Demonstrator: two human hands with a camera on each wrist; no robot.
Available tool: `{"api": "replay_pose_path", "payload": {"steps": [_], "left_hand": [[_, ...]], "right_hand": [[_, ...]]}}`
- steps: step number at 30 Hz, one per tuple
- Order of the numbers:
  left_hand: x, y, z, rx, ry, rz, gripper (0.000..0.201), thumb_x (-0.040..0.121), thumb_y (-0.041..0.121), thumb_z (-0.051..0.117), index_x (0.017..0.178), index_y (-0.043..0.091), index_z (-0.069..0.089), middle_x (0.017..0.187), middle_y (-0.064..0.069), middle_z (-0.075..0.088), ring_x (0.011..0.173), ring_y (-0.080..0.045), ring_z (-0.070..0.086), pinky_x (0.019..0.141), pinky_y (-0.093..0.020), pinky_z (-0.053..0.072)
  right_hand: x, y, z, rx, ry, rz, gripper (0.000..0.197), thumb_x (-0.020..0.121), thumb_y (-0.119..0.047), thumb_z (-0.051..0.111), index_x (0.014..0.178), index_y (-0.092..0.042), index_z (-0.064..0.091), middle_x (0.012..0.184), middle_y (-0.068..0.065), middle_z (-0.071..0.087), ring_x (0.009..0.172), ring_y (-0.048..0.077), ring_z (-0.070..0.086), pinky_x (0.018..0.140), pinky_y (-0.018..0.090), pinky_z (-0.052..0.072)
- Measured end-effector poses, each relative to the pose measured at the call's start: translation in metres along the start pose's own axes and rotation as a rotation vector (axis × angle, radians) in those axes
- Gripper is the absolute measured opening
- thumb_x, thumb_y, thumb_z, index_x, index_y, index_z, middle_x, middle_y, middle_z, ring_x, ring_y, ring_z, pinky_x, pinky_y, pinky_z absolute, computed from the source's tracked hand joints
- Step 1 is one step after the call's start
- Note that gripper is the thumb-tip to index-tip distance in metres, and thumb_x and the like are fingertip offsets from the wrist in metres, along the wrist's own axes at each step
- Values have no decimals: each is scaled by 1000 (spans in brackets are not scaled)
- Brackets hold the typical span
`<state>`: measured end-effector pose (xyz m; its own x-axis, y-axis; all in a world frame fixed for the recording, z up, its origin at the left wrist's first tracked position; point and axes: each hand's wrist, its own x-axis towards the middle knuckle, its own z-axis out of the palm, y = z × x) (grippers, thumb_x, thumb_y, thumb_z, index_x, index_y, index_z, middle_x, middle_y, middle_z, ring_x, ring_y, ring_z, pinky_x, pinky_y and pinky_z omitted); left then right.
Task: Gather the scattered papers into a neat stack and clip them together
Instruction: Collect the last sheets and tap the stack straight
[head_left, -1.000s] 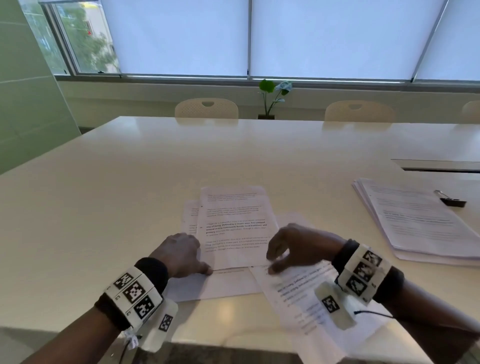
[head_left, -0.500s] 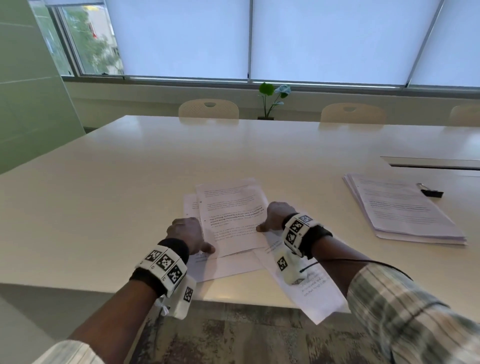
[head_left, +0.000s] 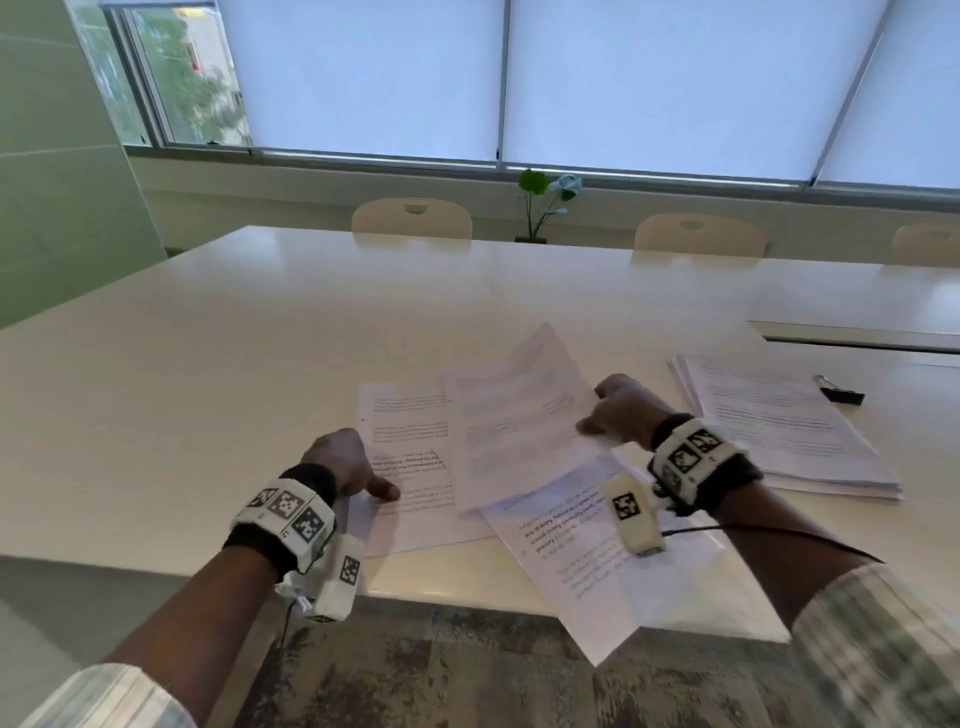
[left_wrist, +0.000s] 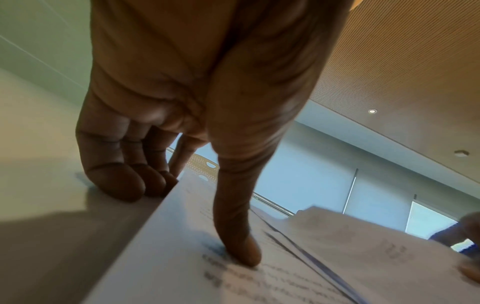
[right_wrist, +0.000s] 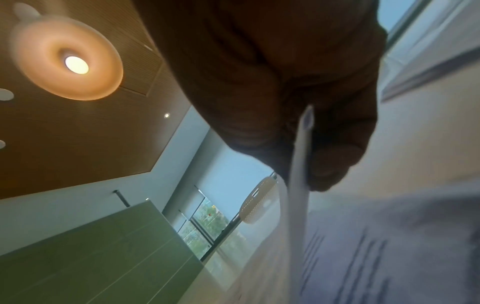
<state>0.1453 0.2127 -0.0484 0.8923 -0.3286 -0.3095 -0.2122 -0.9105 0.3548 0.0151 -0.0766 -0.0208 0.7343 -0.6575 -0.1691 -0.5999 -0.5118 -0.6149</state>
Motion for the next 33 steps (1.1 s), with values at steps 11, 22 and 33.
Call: {"api": "replay_pose_path", "payload": {"steps": [11, 22, 33], "left_hand": [[16, 3, 6, -36, -17, 48, 43, 65, 24, 88, 97, 5, 68, 97, -7, 70, 87, -25, 64, 70, -29, 51], [-4, 10, 20, -420, -204, 169, 27, 94, -1, 44, 115, -2, 61, 112, -18, 69, 101, -34, 66, 87, -45, 57], [-3, 24, 27, -655, -254, 263, 29, 87, 8, 67, 115, 10, 62, 114, -12, 72, 101, -30, 69, 91, -49, 55]], "right_hand": [[-48, 63, 9, -528, -150, 12, 56, 76, -64, 67, 100, -14, 56, 106, 7, 50, 106, 27, 47, 91, 38, 42], [-45, 47, 26, 247, -69, 200, 34, 73, -6, 83, 95, -6, 57, 106, 14, 67, 99, 31, 66, 89, 44, 57], [-36, 26, 63, 531, -103, 145, 29, 75, -14, 81, 93, -12, 58, 108, 11, 68, 103, 29, 65, 94, 47, 55]]}}
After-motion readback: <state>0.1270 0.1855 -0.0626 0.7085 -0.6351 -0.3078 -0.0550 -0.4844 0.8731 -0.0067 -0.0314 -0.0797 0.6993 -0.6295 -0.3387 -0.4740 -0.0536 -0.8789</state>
